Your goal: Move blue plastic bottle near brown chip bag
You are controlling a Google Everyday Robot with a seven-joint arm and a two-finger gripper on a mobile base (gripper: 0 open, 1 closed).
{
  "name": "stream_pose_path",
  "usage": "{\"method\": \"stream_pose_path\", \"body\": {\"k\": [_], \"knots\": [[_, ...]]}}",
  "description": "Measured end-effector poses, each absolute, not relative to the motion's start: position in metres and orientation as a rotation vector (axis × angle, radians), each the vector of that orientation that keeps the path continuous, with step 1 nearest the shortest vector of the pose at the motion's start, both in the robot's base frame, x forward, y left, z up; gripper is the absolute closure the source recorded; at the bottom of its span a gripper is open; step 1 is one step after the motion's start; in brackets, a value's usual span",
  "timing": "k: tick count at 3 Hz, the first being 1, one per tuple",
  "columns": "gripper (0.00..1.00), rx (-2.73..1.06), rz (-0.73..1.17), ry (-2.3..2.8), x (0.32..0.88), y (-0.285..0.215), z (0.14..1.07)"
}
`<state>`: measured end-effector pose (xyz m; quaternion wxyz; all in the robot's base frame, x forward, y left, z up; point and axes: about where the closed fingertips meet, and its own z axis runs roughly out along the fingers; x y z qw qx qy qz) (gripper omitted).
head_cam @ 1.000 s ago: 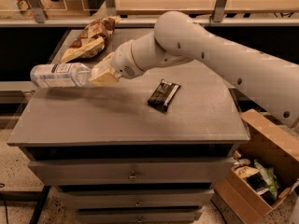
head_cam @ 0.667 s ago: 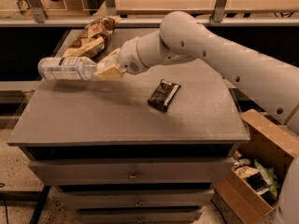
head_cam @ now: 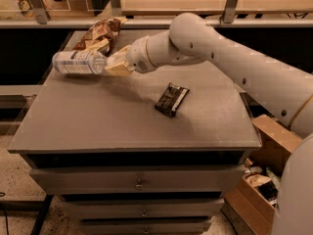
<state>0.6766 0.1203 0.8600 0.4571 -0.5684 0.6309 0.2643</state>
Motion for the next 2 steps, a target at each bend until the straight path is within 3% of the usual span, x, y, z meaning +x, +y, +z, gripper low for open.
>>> {"method": "stream_pose_path", "body": {"k": [1,2], "knots": [[0.13,-1.401,0.616,1.541,0.6858,0.1245,0.8644],[0.0,-1.405,0.62,1.54,0.6847,0.1273,0.8633]]}}
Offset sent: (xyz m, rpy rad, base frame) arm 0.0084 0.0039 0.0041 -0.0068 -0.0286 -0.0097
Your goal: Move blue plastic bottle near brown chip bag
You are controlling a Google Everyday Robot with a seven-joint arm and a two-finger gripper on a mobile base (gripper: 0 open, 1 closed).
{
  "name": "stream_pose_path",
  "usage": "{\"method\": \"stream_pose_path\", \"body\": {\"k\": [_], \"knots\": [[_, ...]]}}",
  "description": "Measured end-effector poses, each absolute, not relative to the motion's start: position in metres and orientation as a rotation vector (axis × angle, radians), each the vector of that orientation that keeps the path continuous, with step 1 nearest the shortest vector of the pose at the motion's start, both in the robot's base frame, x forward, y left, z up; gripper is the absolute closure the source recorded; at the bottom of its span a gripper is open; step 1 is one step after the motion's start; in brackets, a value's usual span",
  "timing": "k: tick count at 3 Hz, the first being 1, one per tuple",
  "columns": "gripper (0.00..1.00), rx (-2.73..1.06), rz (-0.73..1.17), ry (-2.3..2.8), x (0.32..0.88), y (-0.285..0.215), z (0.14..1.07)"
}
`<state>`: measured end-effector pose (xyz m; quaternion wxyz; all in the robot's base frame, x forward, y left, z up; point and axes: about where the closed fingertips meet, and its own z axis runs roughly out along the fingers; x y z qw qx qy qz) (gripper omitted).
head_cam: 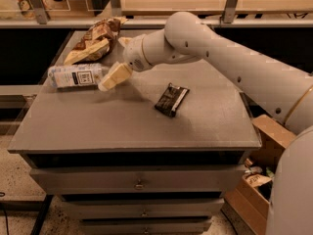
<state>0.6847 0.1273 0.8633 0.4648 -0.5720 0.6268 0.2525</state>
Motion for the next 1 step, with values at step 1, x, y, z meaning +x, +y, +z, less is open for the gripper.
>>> {"method": "stream_pose_path", "body": {"k": [1], "knots": [[0.0,-1.405,0.62,1.54,0.6847,0.1274,0.8632]]}}
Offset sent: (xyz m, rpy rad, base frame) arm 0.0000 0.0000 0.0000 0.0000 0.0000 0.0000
